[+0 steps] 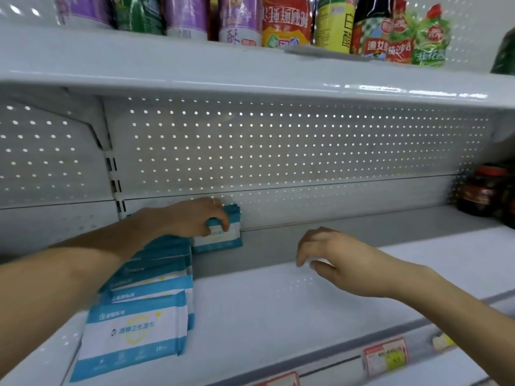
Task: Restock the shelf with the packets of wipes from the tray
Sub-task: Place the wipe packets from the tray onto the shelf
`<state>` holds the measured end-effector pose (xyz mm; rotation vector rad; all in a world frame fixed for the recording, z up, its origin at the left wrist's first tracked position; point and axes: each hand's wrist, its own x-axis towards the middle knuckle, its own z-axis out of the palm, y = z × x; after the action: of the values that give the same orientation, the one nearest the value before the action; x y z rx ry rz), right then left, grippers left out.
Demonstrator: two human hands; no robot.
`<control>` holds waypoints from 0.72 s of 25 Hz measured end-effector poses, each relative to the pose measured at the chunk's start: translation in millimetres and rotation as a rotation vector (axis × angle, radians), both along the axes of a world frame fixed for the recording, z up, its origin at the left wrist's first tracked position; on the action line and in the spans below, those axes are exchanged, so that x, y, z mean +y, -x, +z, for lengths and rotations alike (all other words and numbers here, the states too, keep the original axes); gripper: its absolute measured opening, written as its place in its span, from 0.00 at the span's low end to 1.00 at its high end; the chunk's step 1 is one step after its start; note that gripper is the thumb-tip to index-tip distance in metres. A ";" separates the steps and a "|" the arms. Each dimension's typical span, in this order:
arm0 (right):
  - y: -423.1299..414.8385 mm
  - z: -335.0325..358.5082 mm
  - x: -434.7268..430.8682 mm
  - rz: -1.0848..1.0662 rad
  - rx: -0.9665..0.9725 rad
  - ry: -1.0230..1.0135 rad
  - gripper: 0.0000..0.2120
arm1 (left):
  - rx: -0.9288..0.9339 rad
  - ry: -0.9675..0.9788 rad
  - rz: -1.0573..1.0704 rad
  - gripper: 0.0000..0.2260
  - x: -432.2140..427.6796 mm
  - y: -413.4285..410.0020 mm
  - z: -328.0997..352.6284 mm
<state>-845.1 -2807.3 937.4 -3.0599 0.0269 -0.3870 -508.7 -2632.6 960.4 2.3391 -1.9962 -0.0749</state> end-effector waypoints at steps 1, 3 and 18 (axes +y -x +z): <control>3.8 -0.1 0.0 -0.001 0.002 -0.001 0.13 | -0.026 0.026 0.001 0.19 -0.2 0.8 -1.0; 16.8 0.9 -1.4 -0.025 0.017 -0.015 0.12 | -0.074 0.096 -0.014 0.18 -4.0 8.3 -0.2; 231.8 -29.7 -66.4 -0.600 -0.208 -0.183 0.12 | 0.076 0.325 -0.553 0.15 -138.6 317.6 2.8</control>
<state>-1076.9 -2873.7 907.6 -2.7521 0.9232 -0.6803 -826.3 -2771.2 963.2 1.5299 -2.3417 0.1234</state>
